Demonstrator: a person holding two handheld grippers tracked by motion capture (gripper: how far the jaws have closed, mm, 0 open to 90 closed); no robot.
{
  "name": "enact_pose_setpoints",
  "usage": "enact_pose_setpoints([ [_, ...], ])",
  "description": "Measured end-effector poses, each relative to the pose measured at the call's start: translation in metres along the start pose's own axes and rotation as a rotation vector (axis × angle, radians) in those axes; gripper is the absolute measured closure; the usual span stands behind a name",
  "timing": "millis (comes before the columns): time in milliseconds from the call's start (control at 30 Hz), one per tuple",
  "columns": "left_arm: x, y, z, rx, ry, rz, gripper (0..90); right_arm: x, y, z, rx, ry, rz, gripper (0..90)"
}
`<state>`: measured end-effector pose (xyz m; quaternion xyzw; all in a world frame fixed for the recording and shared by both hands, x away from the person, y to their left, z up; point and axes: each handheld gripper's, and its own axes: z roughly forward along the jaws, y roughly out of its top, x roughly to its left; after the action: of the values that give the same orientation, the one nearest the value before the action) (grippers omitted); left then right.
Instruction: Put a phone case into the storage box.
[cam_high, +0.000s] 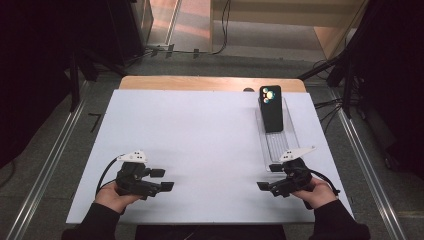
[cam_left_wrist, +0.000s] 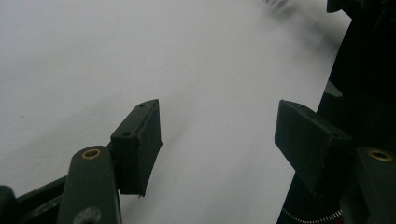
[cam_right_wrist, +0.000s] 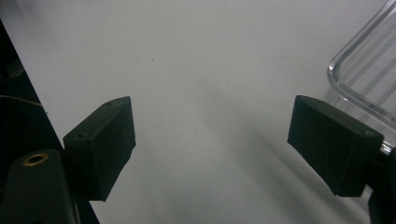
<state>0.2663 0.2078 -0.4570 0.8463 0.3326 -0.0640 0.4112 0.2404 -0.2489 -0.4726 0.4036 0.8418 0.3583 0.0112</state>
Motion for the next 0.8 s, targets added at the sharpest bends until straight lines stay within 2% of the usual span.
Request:
enact_pose_setpoints([
  [800,0.0000,-0.0001,0.0016,0.009,-0.006,-0.001,32.0,0.0020,-0.0002,0.0024,0.019,0.008,-0.020,13.1],
])
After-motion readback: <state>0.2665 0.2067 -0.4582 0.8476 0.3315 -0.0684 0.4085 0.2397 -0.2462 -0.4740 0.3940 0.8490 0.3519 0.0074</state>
